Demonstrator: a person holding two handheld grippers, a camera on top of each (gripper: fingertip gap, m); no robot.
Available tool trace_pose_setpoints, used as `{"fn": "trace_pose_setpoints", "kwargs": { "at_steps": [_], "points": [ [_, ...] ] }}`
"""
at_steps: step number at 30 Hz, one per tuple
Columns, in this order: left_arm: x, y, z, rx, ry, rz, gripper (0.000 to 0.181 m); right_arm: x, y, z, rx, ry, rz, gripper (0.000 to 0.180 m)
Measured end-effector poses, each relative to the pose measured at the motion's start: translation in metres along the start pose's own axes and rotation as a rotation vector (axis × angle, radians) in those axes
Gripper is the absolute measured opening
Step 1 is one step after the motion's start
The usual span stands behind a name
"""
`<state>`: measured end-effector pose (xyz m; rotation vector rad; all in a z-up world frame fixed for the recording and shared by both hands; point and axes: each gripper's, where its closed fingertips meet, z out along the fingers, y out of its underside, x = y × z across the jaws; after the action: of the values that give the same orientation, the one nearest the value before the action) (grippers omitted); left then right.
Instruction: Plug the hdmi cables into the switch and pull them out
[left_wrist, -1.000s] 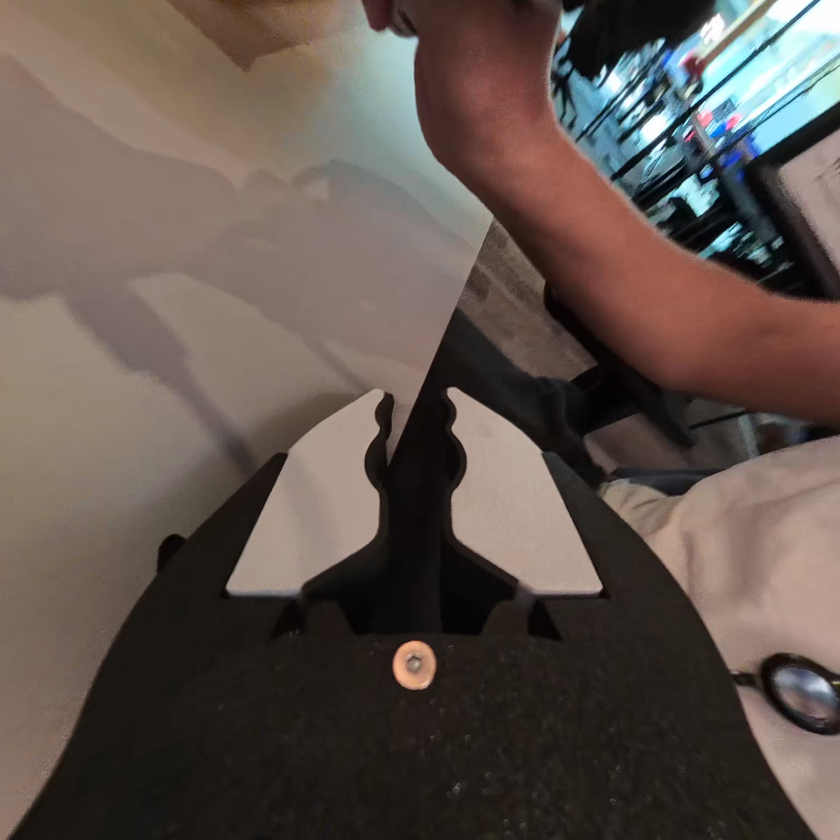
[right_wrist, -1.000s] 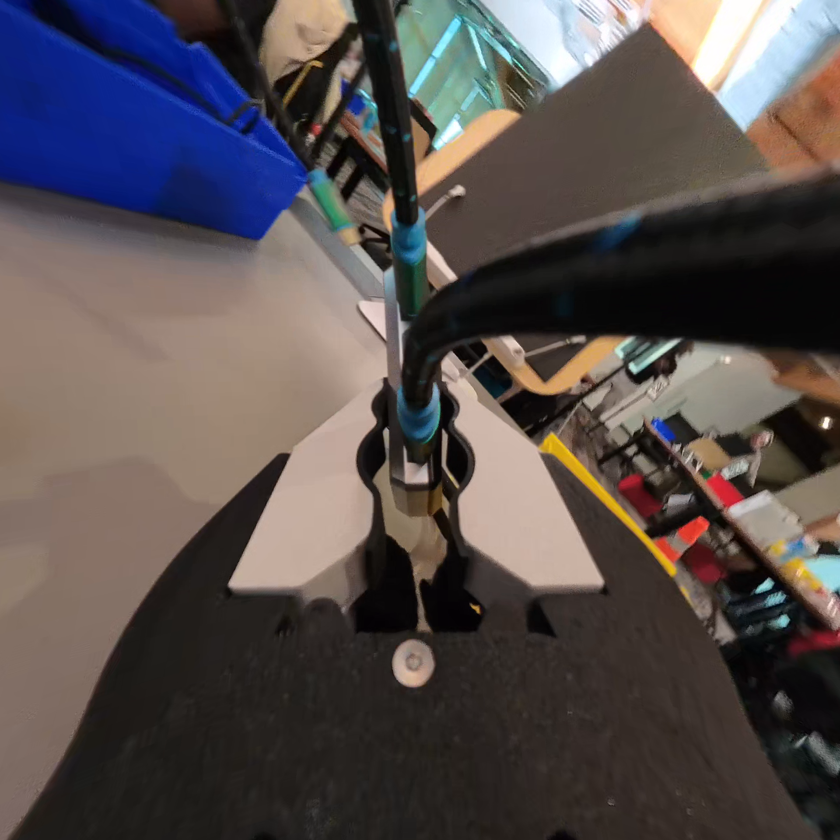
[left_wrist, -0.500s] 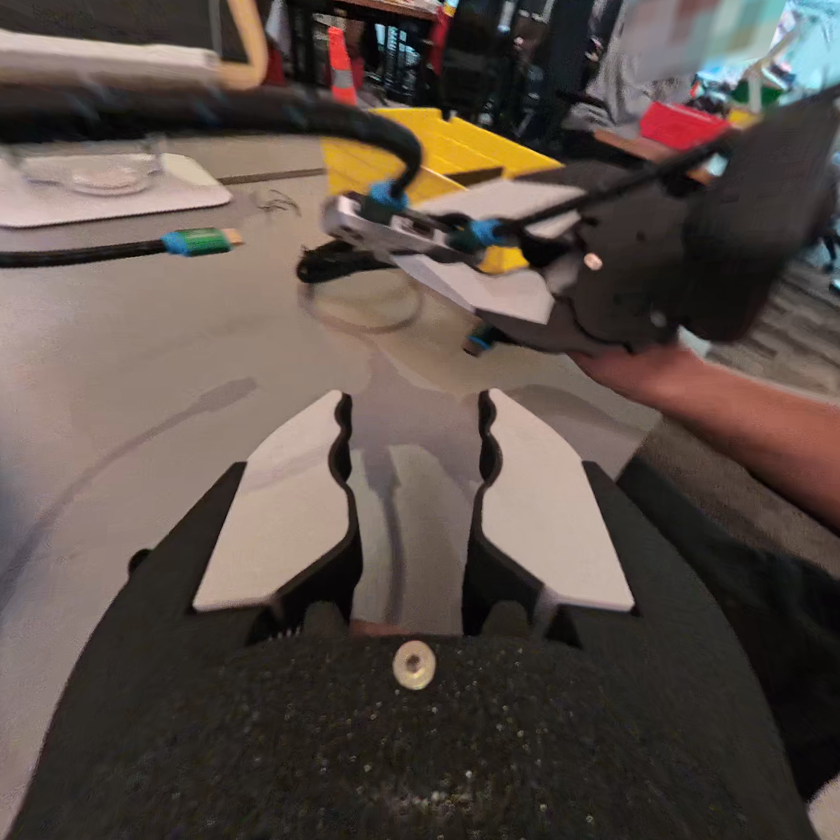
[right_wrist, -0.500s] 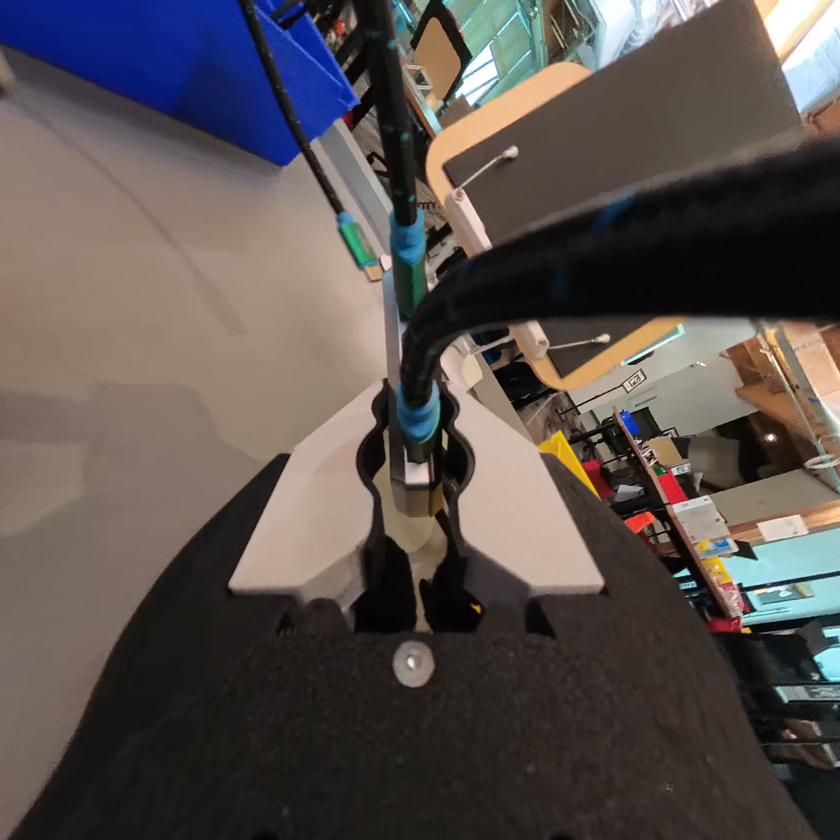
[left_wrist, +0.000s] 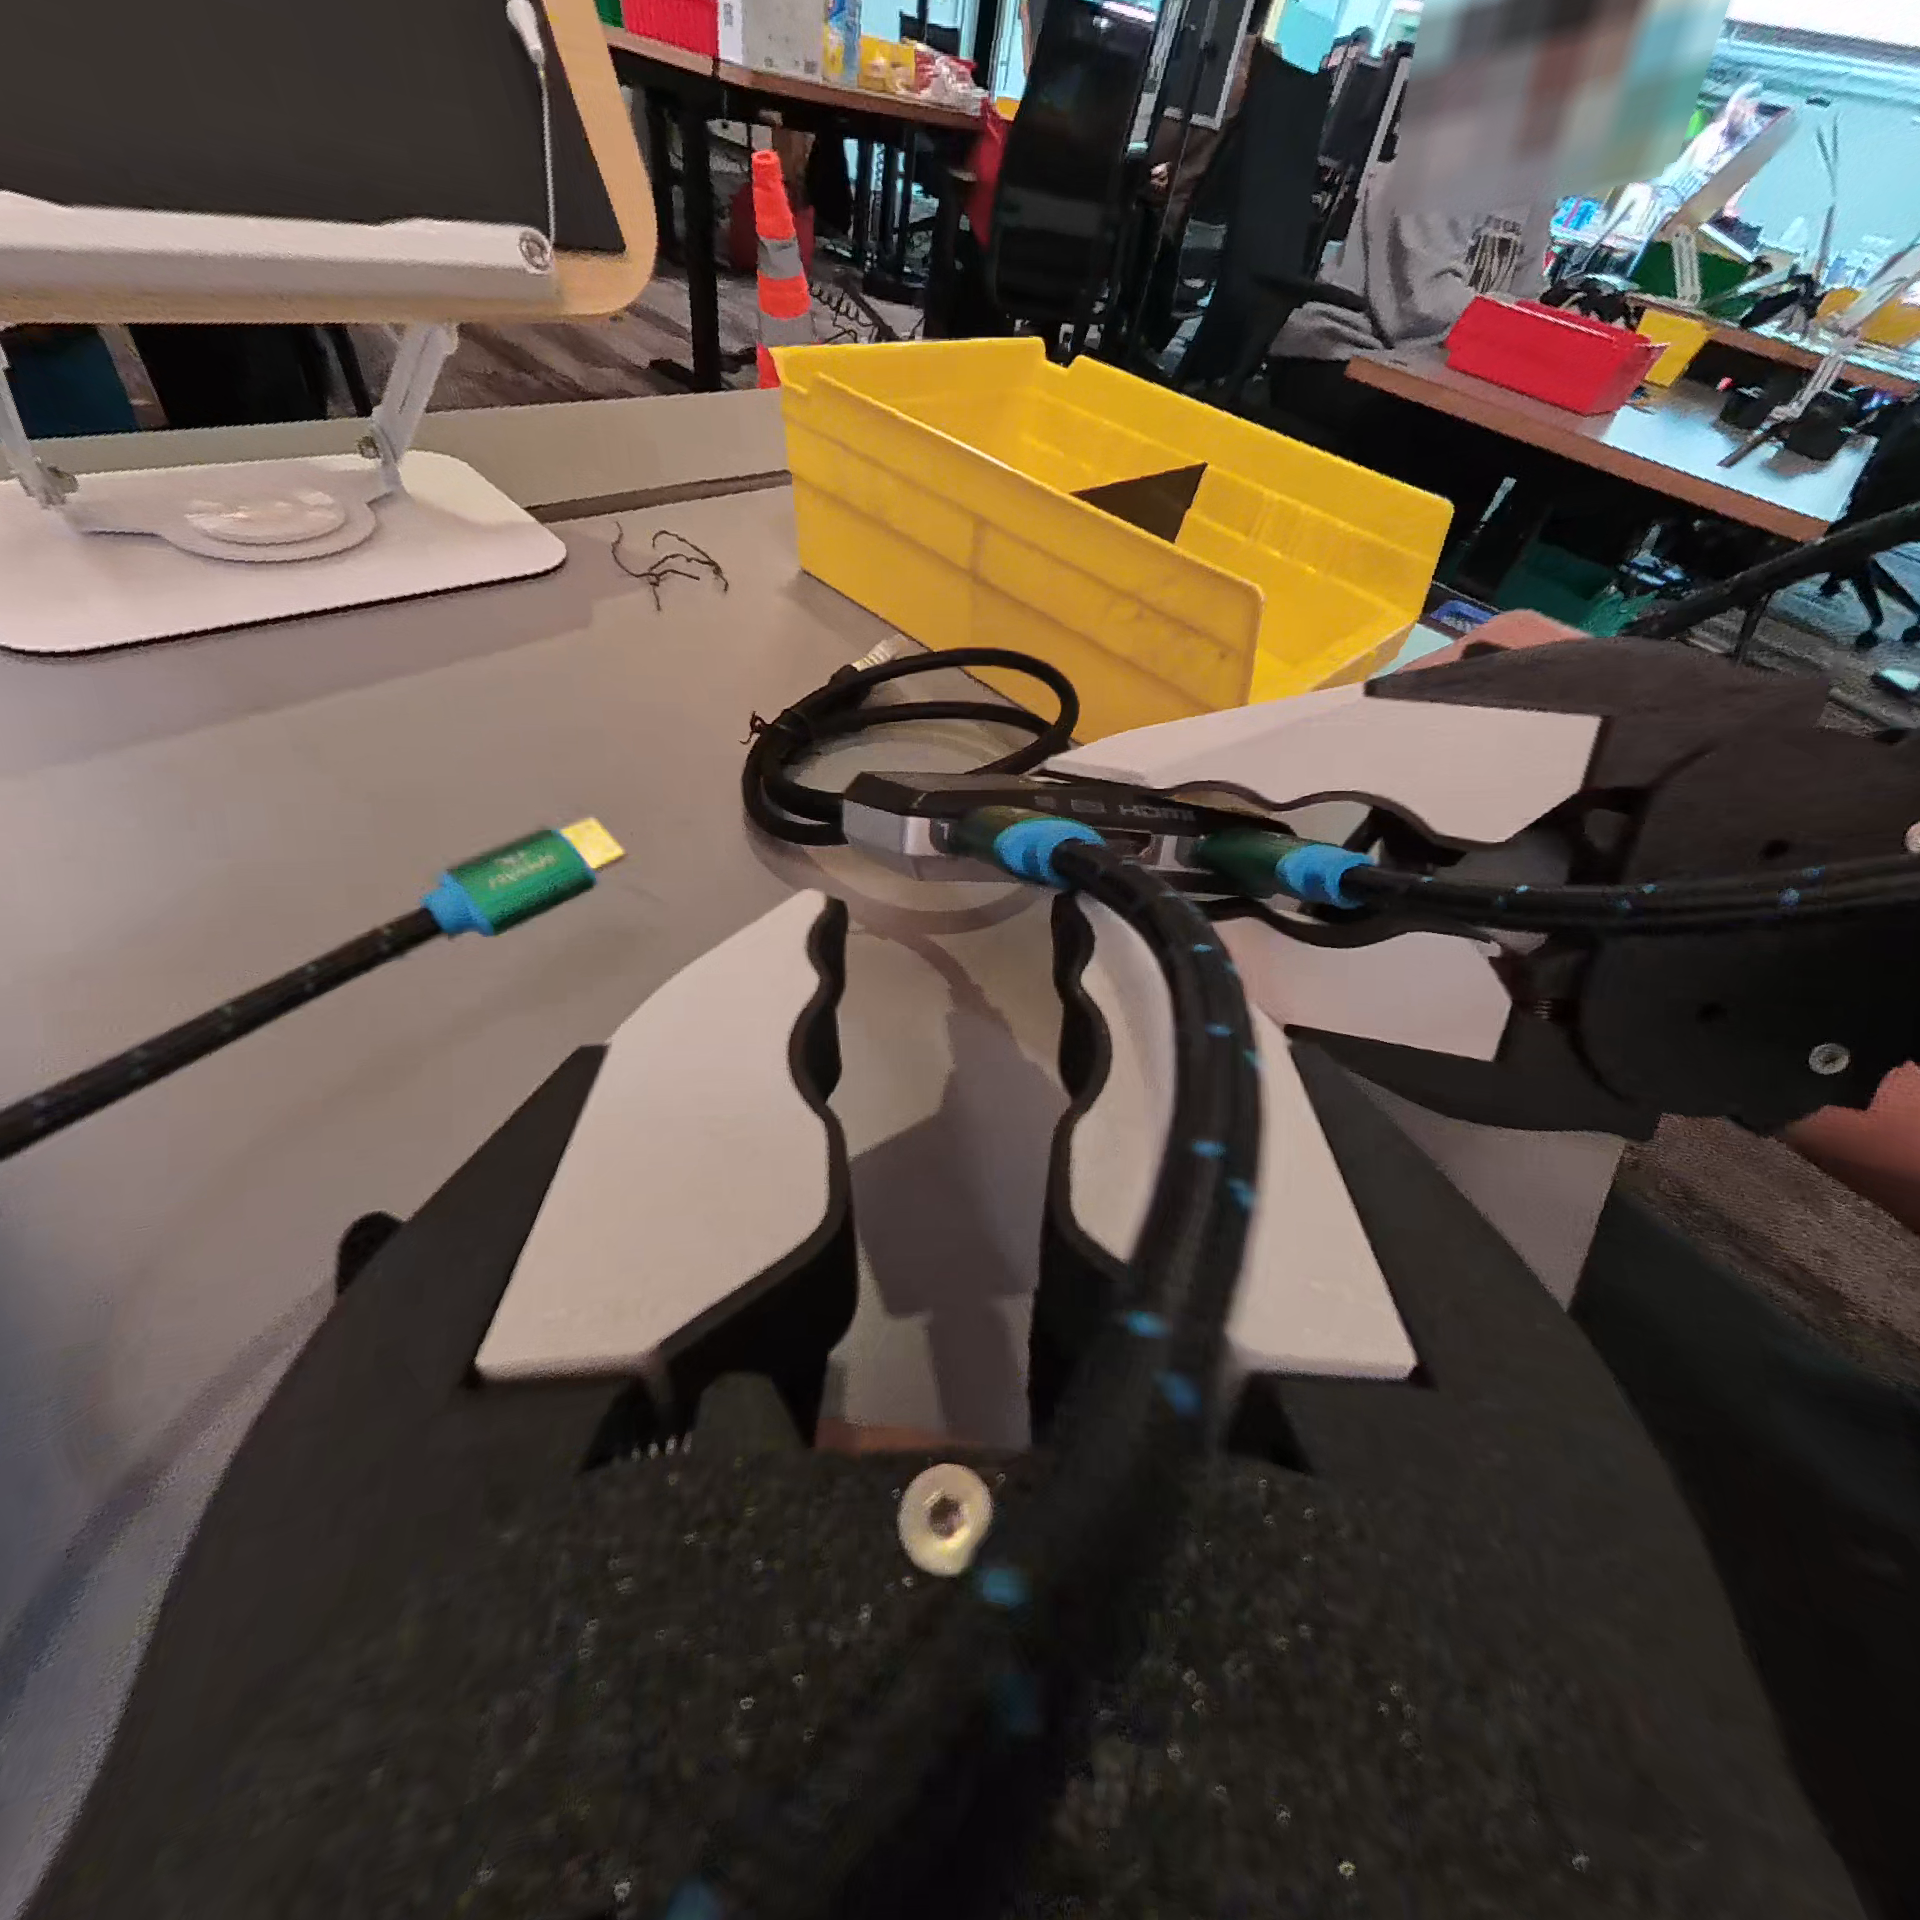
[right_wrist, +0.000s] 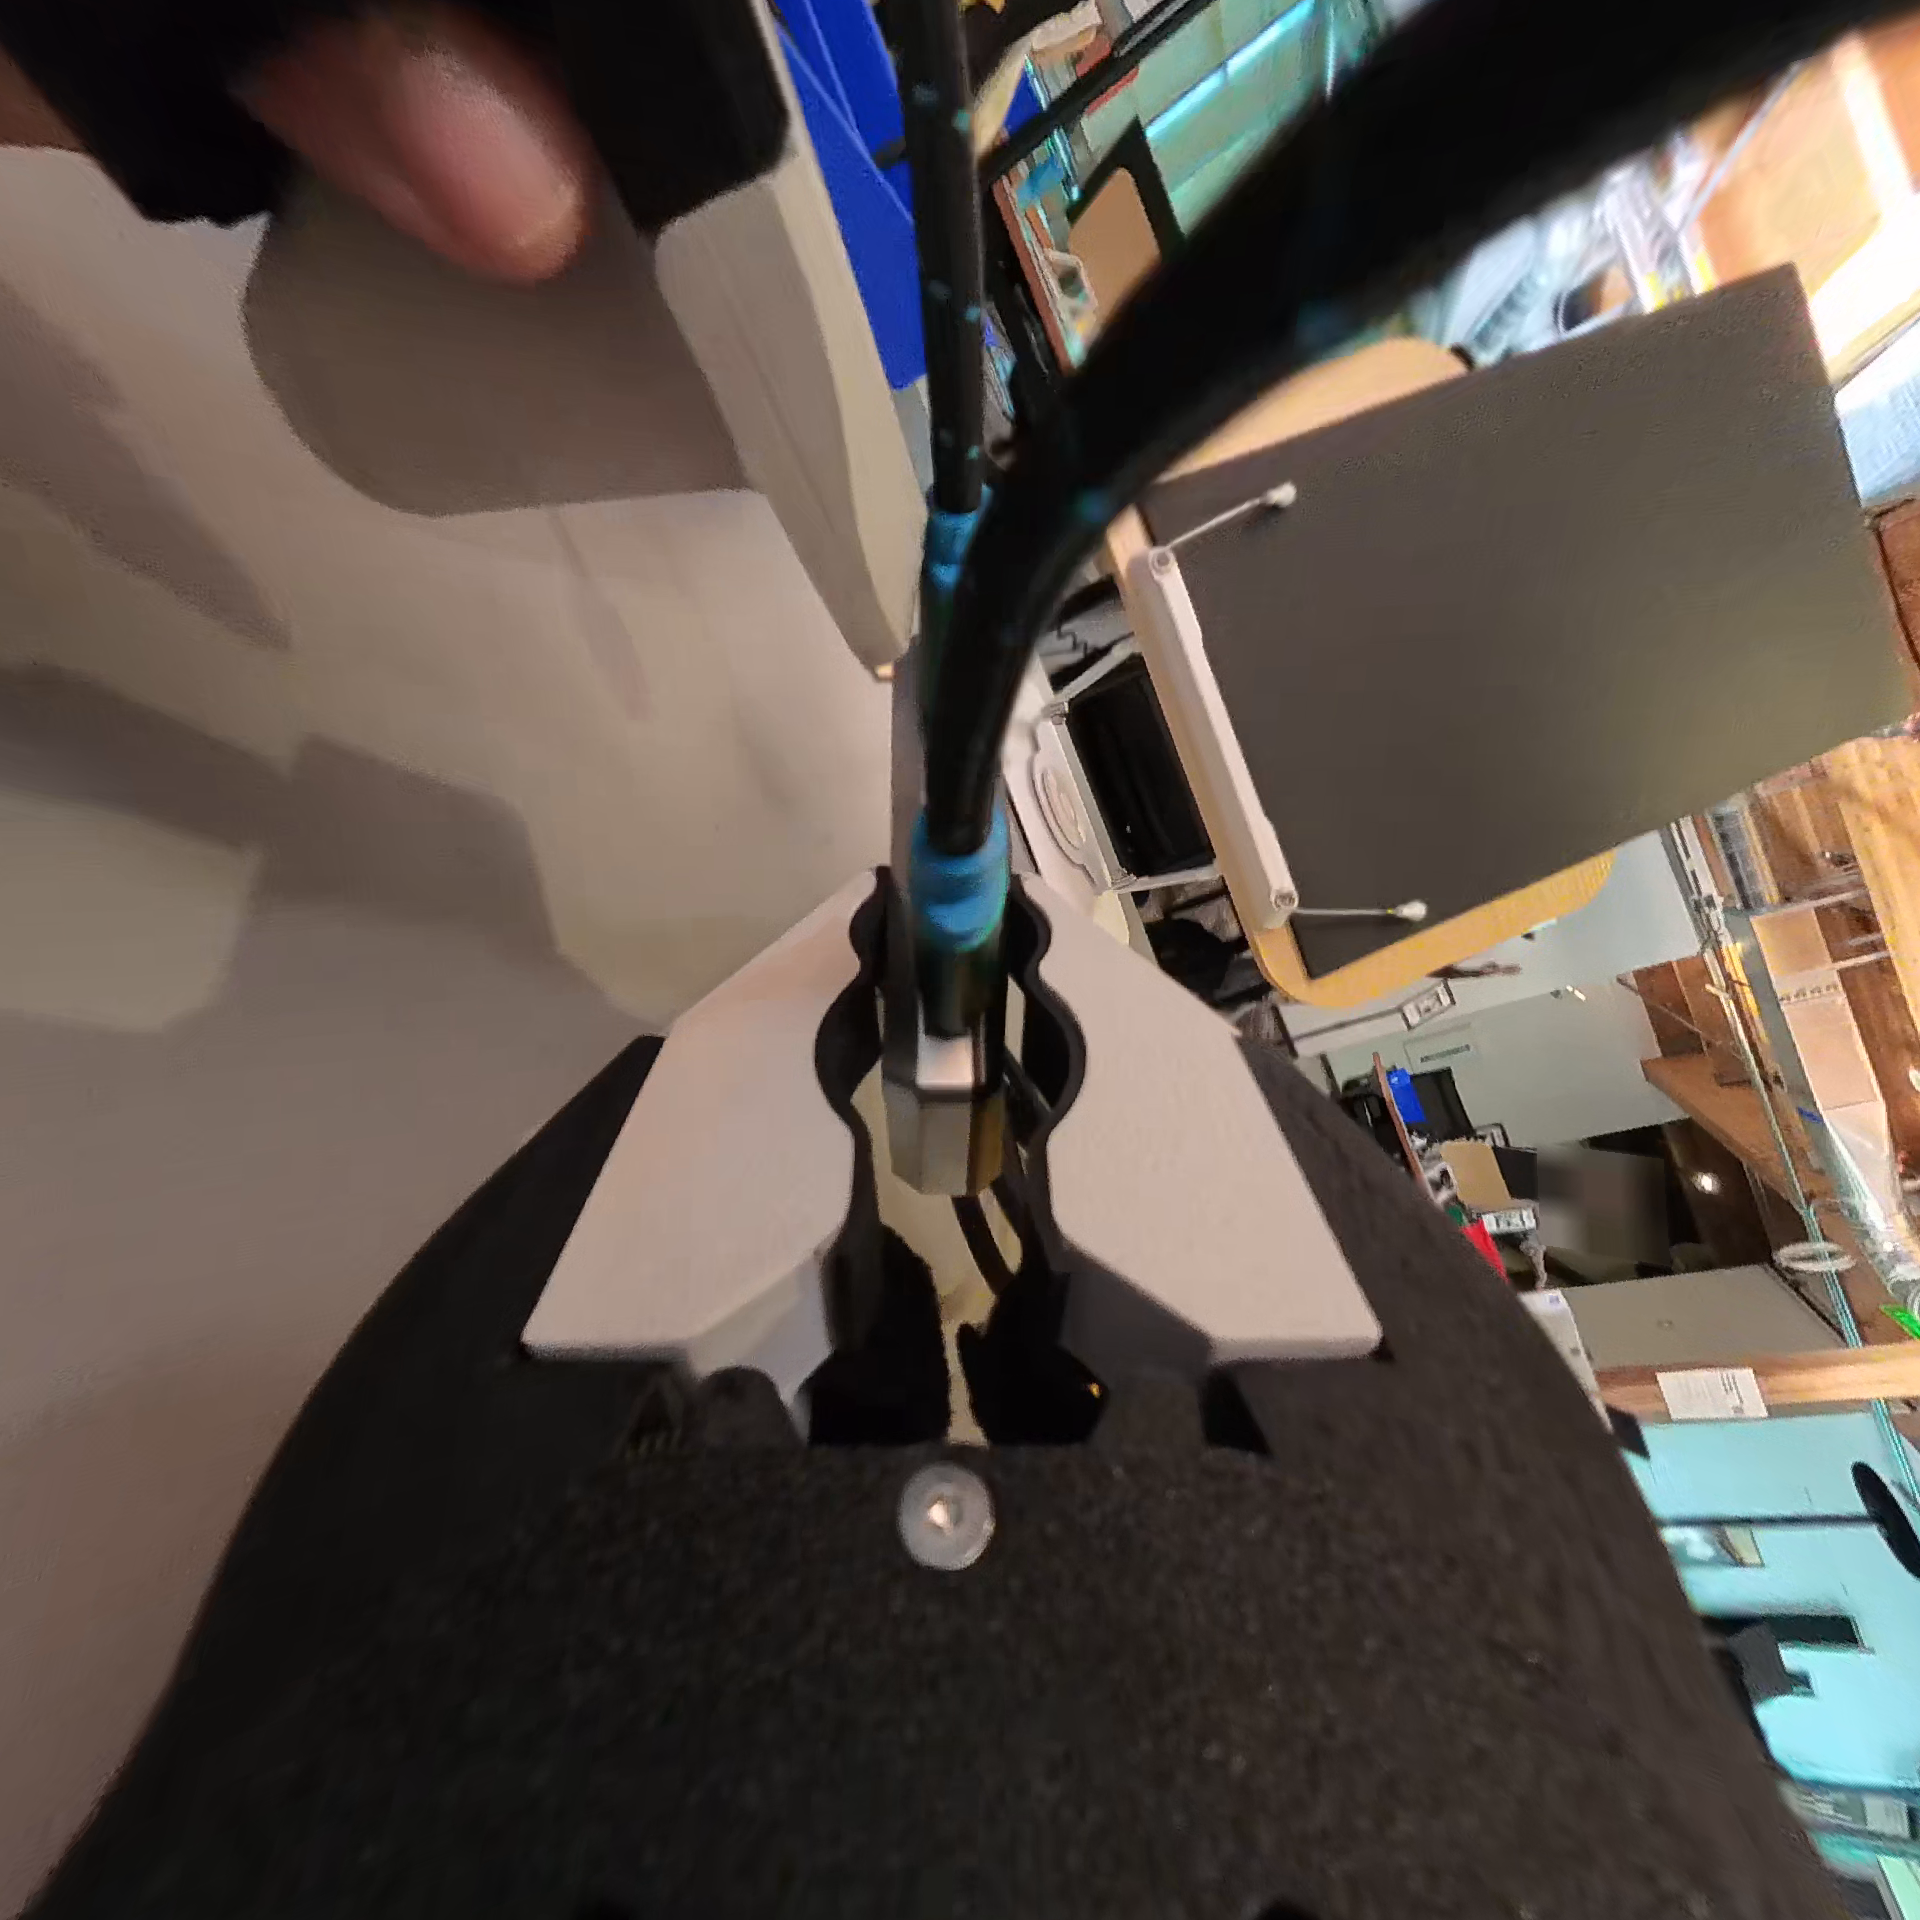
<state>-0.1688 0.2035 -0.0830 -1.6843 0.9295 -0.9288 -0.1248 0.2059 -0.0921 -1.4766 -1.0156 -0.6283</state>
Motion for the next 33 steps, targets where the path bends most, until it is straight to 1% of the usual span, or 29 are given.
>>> {"fn": "trace_pose_setpoints", "kwargs": {
  "at_steps": [1, 2, 3, 4, 5, 6, 7, 9, 10, 12, 15, 18, 20, 22, 23, 27, 33],
  "points": [
    [-0.005, -0.001, -0.002, 0.018, -0.033, 0.003, 0.025, -0.001, -0.001, -0.002, 0.021, -0.010, -0.009, 0.021],
    [-0.013, -0.004, -0.005, 0.051, -0.072, -0.001, 0.002, -0.004, -0.004, -0.005, 0.063, -0.034, -0.030, 0.021],
    [-0.017, -0.007, -0.007, 0.083, -0.069, -0.013, 0.000, -0.009, -0.008, -0.009, 0.106, -0.055, -0.056, 0.021],
    [-0.014, -0.010, -0.009, 0.102, -0.022, -0.019, 0.001, -0.011, -0.010, -0.012, 0.127, -0.054, -0.074, 0.021],
    [-0.010, -0.010, -0.010, 0.095, 0.014, -0.012, 0.003, -0.008, -0.007, -0.011, 0.111, -0.032, -0.068, 0.021],
    [-0.009, -0.005, -0.010, 0.059, 0.017, 0.007, 0.009, -0.005, -0.004, -0.009, 0.082, -0.024, -0.042, 0.021],
    [-0.008, 0.003, -0.009, 0.008, 0.008, 0.029, 0.018, -0.003, -0.002, -0.007, 0.063, -0.026, -0.018, 0.021],
    [-0.003, 0.023, -0.009, -0.078, 0.010, 0.050, 0.029, 0.000, -0.001, -0.004, 0.060, -0.022, 0.003, 0.020],
    [0.004, 0.032, -0.010, -0.102, 0.029, 0.044, 0.032, 0.001, 0.001, -0.003, 0.050, -0.014, 0.001, 0.020],
    [0.019, 0.047, -0.010, -0.121, 0.051, 0.030, 0.034, -0.002, 0.003, 0.000, 0.036, -0.015, -0.011, 0.021],
    [0.048, 0.044, -0.004, -0.083, 0.084, 0.077, 0.034, -0.007, 0.001, 0.005, 0.017, -0.010, -0.033, 0.021],
    [0.061, 0.019, -0.003, 0.055, 0.042, 0.108, 0.034, -0.013, -0.002, 0.008, 0.003, -0.016, -0.062, 0.020],
    [0.062, 0.010, 0.000, 0.095, 0.018, 0.110, 0.033, -0.018, -0.003, 0.009, -0.003, -0.027, -0.082, 0.021],
    [0.061, 0.011, 0.007, 0.076, 0.010, 0.114, 0.033, -0.020, -0.003, 0.009, -0.015, -0.040, -0.055, 0.021],
    [0.060, 0.015, 0.011, 0.043, 0.001, 0.118, 0.037, -0.020, -0.003, 0.010, -0.017, -0.040, -0.060, 0.020],
    [0.050, 0.021, 0.016, -0.018, -0.058, 0.104, 0.024, -0.022, -0.006, 0.009, -0.037, -0.024, -0.107, 0.020],
    [0.048, 0.018, 0.009, -0.032, -0.091, 0.176, 0.022, -0.021, -0.012, 0.009, 0.001, -0.028, -0.133, 0.021]
  ]
}}
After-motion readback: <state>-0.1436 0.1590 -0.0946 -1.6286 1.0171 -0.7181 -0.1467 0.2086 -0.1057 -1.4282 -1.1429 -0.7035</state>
